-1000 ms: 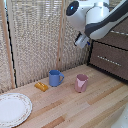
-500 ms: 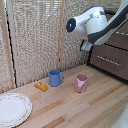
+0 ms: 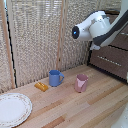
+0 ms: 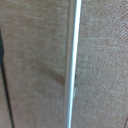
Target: Kindly get your arm to the topmost drawer handle. Get a good grip on it, then softly pull to open it.
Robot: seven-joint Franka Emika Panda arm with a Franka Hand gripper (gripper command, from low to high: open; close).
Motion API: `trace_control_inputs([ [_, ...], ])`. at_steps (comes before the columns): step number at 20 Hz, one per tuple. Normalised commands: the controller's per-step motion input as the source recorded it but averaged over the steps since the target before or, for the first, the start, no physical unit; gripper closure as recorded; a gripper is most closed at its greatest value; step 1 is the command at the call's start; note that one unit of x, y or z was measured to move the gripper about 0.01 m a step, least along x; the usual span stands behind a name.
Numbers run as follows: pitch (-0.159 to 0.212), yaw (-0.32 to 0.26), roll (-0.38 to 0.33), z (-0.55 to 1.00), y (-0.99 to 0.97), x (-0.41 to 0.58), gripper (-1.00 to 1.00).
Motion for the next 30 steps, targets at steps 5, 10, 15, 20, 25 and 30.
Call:
trace_control_inputs([
  [5, 0.0, 0.16, -0.003, 0.03, -0.69, -0.082, -1.0],
  [10, -0.006, 0.156, -0.008, -0.01, -0.41, -0.298, 1.0],
  [15, -0.02, 0.141, -0.003, 0.0, -0.3, -0.447, 1.0],
  [20, -0.076, 0.068, 0.07, 0.0, -0.3, -0.444, 1.0],
  [25, -0.024, 0.026, 0.045, 0.0, -0.1, -0.234, 1.0],
  [30, 0.0, 0.016, 0.0, -0.01, 0.08, 0.006, 1.0],
])
